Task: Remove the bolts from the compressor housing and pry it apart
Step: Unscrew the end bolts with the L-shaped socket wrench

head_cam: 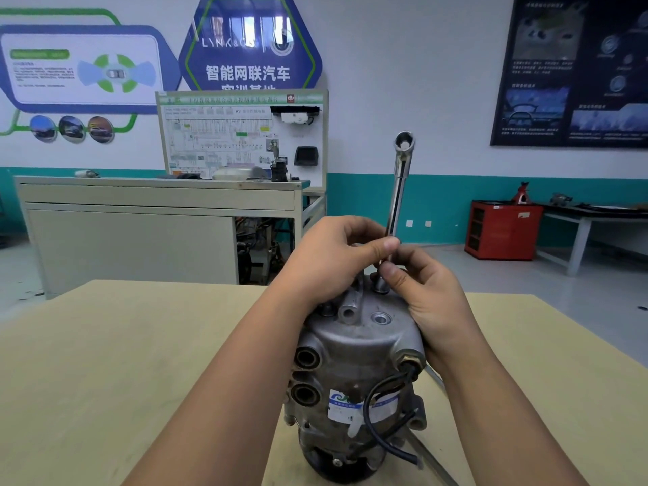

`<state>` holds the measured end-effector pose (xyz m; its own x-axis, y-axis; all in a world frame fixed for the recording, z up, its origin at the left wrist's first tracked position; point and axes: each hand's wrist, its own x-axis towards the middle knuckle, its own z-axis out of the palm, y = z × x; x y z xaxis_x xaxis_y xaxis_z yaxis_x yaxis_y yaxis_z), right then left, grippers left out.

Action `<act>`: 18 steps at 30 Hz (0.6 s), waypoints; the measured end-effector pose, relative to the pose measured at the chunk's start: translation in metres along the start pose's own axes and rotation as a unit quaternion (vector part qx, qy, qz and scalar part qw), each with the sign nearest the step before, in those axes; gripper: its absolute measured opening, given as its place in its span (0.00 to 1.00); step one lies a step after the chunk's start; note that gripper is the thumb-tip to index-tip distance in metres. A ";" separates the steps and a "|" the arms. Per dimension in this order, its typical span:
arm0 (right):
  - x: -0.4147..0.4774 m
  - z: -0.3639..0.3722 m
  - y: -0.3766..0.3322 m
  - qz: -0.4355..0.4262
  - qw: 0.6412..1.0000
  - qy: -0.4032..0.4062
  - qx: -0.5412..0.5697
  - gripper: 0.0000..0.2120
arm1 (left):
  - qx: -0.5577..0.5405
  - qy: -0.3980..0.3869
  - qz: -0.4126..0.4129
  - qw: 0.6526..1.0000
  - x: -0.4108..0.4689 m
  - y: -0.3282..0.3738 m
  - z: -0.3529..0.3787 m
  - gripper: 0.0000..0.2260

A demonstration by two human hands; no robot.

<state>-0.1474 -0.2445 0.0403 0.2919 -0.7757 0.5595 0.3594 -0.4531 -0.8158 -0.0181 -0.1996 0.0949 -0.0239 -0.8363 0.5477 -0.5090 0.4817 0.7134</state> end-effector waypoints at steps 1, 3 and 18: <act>0.000 0.000 0.000 0.000 1.000 0.003 -0.005 0.06 | 0.000 -0.008 0.003 1.000 0.000 0.000 0.000 0.07; 0.001 0.001 0.000 0.001 1.000 0.009 -0.012 0.06 | -0.008 -0.020 0.006 1.000 -0.001 0.002 -0.001 0.08; 0.000 0.002 -0.003 0.013 1.000 -0.005 0.000 0.09 | 0.011 0.020 0.004 1.000 0.000 0.005 0.001 0.05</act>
<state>-0.1469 -0.2422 0.0425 0.3103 -0.7832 0.5388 0.3505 -0.4326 -0.8307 -0.0216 -0.1977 0.0975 0.0056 -0.8210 0.5709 -0.5274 0.4826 0.6993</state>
